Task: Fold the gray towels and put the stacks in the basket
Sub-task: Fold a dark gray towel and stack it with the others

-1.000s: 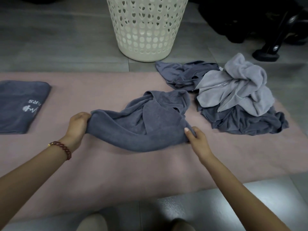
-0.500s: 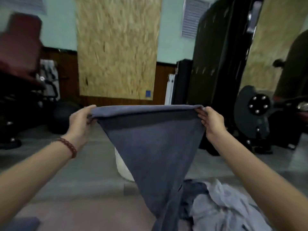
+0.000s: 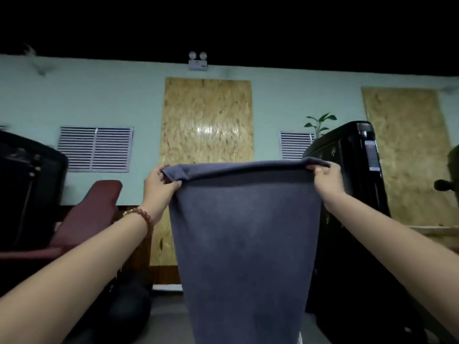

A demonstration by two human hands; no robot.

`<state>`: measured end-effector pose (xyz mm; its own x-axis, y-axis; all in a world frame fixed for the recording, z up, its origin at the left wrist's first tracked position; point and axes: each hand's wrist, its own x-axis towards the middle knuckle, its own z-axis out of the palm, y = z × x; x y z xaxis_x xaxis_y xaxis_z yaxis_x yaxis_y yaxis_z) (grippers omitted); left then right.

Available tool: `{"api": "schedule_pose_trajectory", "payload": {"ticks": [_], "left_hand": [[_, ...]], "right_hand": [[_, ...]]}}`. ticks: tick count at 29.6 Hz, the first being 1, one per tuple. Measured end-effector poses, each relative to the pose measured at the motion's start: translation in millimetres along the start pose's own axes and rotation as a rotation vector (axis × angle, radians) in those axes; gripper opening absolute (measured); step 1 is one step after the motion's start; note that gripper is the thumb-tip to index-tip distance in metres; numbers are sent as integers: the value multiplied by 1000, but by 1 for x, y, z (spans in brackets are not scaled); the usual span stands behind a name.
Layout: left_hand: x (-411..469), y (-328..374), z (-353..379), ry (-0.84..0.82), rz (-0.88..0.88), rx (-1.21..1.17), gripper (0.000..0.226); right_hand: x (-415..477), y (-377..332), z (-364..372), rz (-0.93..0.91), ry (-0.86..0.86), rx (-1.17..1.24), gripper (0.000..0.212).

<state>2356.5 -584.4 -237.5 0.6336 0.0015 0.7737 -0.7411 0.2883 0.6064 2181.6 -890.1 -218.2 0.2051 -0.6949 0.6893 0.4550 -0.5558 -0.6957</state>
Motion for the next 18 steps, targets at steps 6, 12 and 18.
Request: {"api": "schedule_pose_trajectory", "payload": {"ticks": [6,12,18], "left_hand": [[30,9,-1,24,64,155,53],[36,13,-4,210,54,21,11],[32,8,-14,380,76,352,45]], "right_hand": [[3,-23,18,-43,-154,-52,47],[12,-20,15,-155,131,-19,21],[14,-1,3,-107,273,-167,26]]}}
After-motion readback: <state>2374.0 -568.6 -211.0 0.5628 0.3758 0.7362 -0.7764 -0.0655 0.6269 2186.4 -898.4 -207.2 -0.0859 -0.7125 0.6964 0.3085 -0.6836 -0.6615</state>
